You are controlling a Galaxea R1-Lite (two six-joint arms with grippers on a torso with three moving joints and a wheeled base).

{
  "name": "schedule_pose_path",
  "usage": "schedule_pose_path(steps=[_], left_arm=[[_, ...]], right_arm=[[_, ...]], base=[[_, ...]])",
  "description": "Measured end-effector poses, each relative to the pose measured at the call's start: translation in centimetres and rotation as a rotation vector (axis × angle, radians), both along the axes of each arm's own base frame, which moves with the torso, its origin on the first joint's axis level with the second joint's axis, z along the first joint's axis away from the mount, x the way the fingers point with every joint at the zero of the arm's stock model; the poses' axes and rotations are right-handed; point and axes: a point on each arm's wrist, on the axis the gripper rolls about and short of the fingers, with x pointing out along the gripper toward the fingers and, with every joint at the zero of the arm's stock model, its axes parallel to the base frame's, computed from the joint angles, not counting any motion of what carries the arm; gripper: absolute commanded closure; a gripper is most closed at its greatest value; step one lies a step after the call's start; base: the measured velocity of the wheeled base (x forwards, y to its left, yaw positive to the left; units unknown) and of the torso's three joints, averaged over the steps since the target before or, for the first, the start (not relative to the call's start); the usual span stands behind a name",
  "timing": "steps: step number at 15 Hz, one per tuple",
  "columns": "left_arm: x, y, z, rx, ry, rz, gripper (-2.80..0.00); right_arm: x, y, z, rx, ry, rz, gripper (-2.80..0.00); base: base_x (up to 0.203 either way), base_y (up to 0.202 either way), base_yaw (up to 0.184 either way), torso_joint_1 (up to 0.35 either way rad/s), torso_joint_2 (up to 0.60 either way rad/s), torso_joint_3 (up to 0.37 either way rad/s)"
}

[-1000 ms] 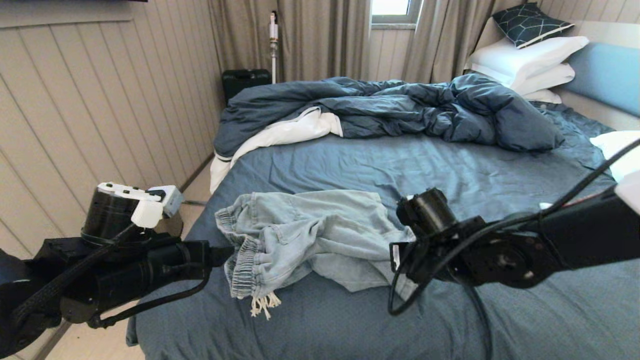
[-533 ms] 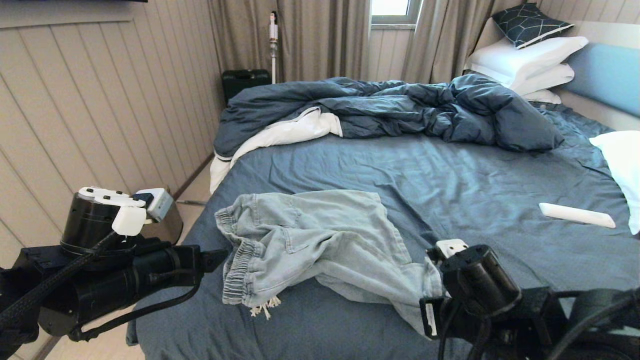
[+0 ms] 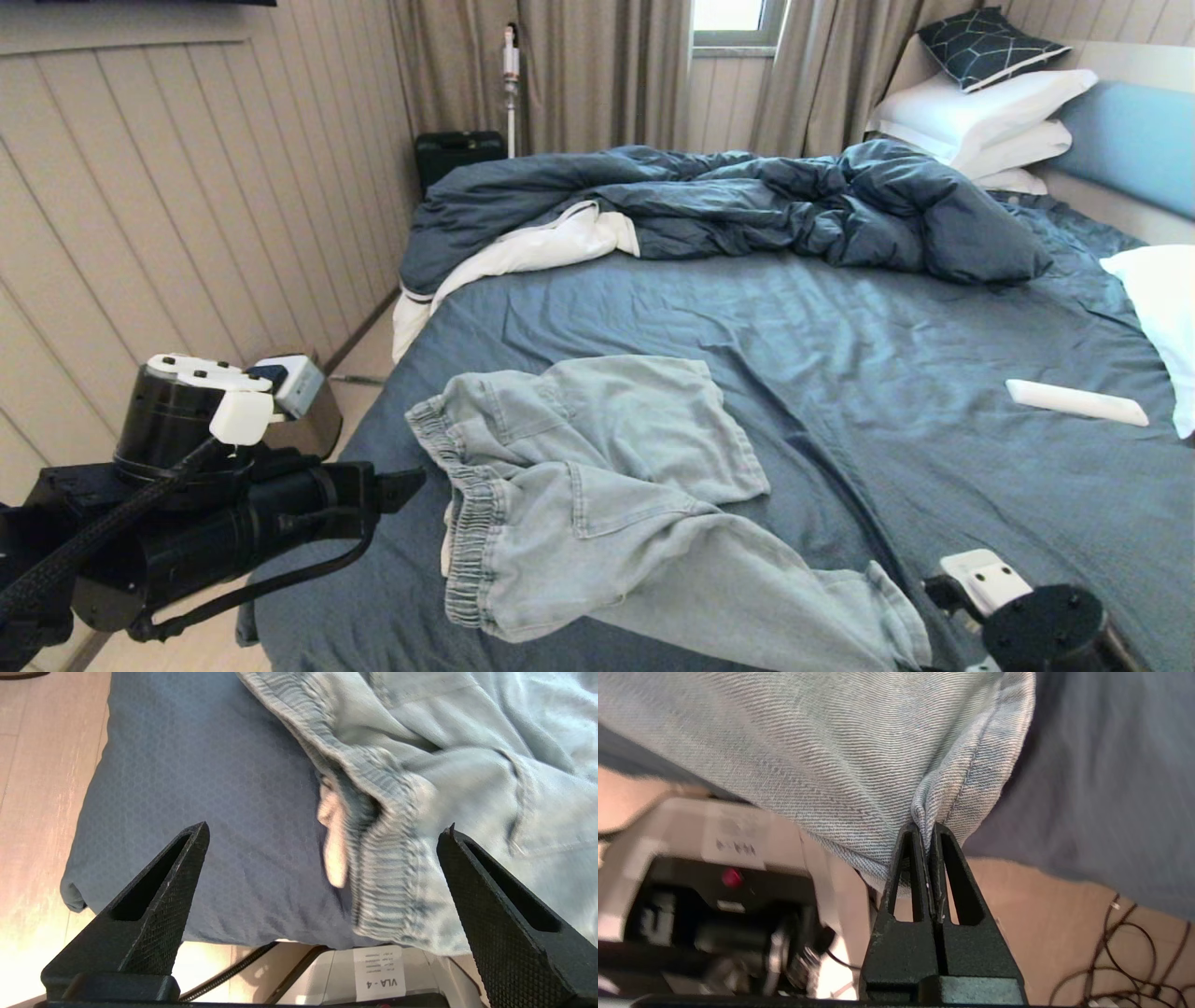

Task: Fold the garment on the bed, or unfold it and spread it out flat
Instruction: Unford the blue shorts

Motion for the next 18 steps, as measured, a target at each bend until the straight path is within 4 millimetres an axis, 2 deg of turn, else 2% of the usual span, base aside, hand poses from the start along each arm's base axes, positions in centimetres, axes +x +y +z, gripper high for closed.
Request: schedule_pose_path(steps=[3, 6, 7, 8, 14, 17, 18], left_arm=[[-0.1, 0.1, -0.2, 0.004, 0.008, 0.000, -2.80], [-0.2, 0.1, -0.3, -0.001, 0.011, 0.003, -2.80], [-0.2, 0.1, -0.3, -0.005, 0.010, 0.007, -2.80], [-0.2, 0.1, -0.2, -0.009, 0.008, 0.008, -2.80], [-0.1, 0.1, 0.0, -0.013, 0.001, 0.008, -2.80], [0.4, -0.1, 0.7, -0.024, -0.020, 0.011, -2.80], [0.6, -0.2, 0.9, -0.025, -0.023, 0.013, -2.80]], right_arm=[[-1.7, -0.8, -0.7, -0.009, 0.018, 0.038, 0.00], [-2.1, -0.8, -0.3, 0.022, 0.007, 0.064, 0.00], [-2.0, -0.8, -0.2, 0.028, 0.000, 0.065, -1.21], [-1.9, -0.7, 0.1, 0.037, -0.013, 0.067, -2.80], [-2.4, -1.0, 1.6, 0.075, -0.082, 0.113, -2.80], [-1.5, -0.6, 4.6, 0.137, -0.156, 0.112, -2.80], [-0.8, -0.4, 5.9, 0.158, -0.182, 0.099, 0.00]], base=[[0.000, 0.000, 0.000, 0.000, 0.00, 0.000], [0.000, 0.000, 0.000, 0.000, 0.00, 0.000], [0.000, 0.000, 0.000, 0.000, 0.00, 0.000], [0.000, 0.000, 0.000, 0.000, 0.00, 0.000], [0.000, 0.000, 0.000, 0.000, 0.00, 0.000], [0.000, 0.000, 0.000, 0.000, 0.00, 0.000], [0.000, 0.000, 0.000, 0.000, 0.00, 0.000]])
